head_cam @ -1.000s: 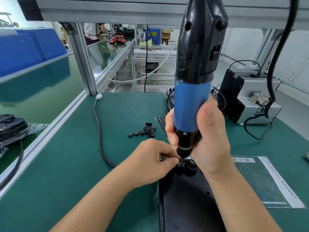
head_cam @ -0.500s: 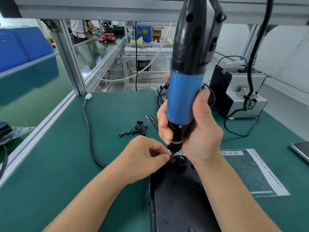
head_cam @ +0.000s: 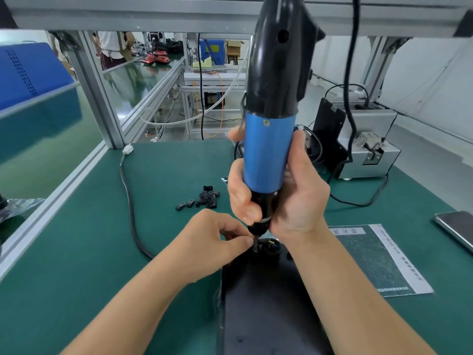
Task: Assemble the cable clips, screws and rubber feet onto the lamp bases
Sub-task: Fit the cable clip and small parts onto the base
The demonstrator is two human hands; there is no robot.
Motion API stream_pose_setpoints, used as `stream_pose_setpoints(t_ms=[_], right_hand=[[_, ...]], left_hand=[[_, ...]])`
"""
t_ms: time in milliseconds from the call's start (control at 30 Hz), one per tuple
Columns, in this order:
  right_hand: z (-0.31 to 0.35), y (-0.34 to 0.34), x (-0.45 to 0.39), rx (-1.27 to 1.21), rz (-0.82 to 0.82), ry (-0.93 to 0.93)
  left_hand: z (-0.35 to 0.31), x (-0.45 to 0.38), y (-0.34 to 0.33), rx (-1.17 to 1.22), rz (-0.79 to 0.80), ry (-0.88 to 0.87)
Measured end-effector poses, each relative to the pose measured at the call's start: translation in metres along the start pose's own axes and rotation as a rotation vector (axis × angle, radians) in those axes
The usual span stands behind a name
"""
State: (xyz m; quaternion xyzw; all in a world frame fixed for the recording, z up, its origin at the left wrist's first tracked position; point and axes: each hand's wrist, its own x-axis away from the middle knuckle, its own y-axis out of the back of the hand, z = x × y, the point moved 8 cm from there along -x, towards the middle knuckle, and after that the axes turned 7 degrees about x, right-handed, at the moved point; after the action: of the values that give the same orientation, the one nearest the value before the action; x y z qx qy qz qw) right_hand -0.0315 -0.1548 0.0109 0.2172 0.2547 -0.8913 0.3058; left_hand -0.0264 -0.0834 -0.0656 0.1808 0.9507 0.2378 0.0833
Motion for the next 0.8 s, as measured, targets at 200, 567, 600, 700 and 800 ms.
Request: stream_pose_setpoints(t_ms=[200, 567, 600, 700, 800], right_hand=[[-0.004, -0.001, 0.001, -0.018, 0.010, -0.004], [0.004, 0.003, 0.001, -0.046, 0.006, 0.007], [0.005, 0.001, 0.002, -0.037, 0.014, 0.015], [0.018, -0.008, -0.001, -0.019, 0.047, 0.079], [0.041, -0.008, -0.005, 0.047, 0.021, 0.198]], left_hand=[[0.007, 0.000, 0.000, 0.003, 0.054, 0.011], [0.004, 0.005, -0.002, 0.030, 0.077, -0.005], [0.003, 0.005, -0.002, 0.024, 0.072, -0.008], [0.002, 0.005, -0.002, 0.005, 0.064, -0.015], [0.000, 0.008, 0.001, -0.034, 0.061, -0.037]])
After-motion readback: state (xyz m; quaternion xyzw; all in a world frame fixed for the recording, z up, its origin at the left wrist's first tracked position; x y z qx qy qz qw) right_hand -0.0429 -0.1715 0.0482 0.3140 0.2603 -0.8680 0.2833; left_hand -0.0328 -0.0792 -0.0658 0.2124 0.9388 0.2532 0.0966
